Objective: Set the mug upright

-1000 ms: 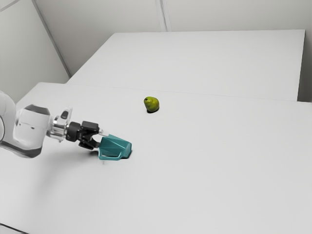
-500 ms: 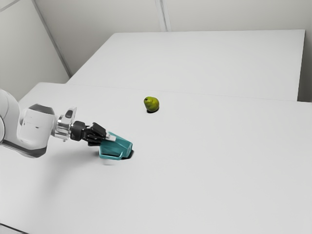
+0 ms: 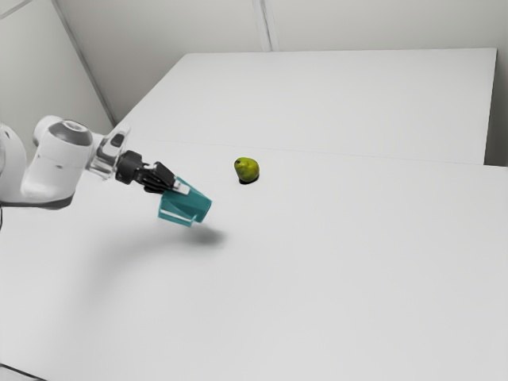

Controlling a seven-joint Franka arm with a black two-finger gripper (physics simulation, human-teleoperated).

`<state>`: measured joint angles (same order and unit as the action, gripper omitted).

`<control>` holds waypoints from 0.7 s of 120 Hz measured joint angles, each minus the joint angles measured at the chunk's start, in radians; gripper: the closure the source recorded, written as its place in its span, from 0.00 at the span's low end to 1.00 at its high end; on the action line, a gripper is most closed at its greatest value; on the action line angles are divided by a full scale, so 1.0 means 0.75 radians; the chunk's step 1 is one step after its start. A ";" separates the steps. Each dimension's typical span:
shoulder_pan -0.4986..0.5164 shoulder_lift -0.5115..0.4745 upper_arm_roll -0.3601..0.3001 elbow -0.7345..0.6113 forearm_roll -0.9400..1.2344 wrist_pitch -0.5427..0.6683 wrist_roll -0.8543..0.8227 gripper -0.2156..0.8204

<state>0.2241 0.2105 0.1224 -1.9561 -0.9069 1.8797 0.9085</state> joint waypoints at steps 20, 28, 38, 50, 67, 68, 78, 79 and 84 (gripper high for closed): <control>-0.085 0.103 -0.013 0.287 0.674 0.058 -0.159 0.96; -0.110 0.146 -0.018 0.305 0.872 0.138 -0.228 0.96; -0.142 0.190 -0.020 0.272 1.030 0.277 -0.309 0.96; -0.173 0.215 -0.019 0.249 1.144 0.423 -0.404 0.96; -0.179 0.217 -0.016 0.200 1.217 0.542 -0.521 0.87; -0.179 0.217 -0.016 0.197 1.218 0.546 -0.527 0.86; -0.179 0.215 -0.013 0.177 1.225 0.584 -0.578 0.67; -0.179 0.214 -0.013 0.177 1.225 0.586 -0.583 0.66; -0.180 0.214 -0.012 0.174 1.226 0.599 -0.606 0.58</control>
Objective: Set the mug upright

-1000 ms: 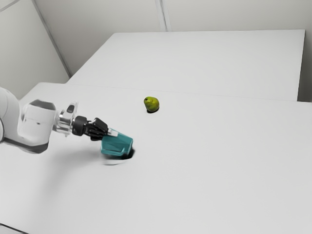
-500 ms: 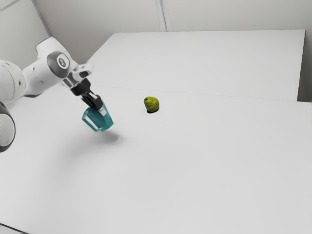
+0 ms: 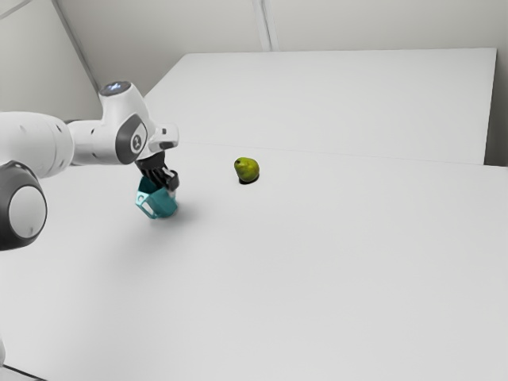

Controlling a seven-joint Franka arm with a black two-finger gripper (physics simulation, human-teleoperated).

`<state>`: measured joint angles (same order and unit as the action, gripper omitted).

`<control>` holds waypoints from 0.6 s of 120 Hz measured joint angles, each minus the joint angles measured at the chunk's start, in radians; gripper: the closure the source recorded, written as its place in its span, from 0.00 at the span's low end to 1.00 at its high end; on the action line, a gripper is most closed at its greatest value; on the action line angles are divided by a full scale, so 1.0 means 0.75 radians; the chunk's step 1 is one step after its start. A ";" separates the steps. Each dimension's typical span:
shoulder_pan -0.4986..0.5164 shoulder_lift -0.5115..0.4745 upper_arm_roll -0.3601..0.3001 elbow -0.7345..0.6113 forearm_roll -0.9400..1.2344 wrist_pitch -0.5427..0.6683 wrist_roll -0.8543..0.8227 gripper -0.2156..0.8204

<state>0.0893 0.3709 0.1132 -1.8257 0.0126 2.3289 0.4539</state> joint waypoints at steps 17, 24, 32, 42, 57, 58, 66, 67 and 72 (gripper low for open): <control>0.000 -0.003 0.006 -0.001 0.000 0.025 -0.067 0.40; 0.000 -0.012 0.008 0.003 0.000 0.030 -0.090 0.35; 0.000 -0.040 0.009 0.014 0.000 0.025 -0.113 0.31; -0.001 -0.080 0.015 0.080 0.004 -0.029 -0.138 0.28; -0.011 -0.193 -0.002 0.236 0.007 -0.258 -0.187 0.25; -0.009 -0.197 -0.008 0.263 0.007 -0.286 -0.193 0.25; -0.008 -0.249 -0.082 0.458 0.010 -0.520 -0.244 0.24; -0.010 -0.256 -0.089 0.481 0.009 -0.549 -0.250 0.23; -0.009 -0.290 -0.138 0.593 0.008 -0.687 -0.279 0.23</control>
<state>0.0827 0.1535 0.0098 -1.3812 0.0190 1.8137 0.2443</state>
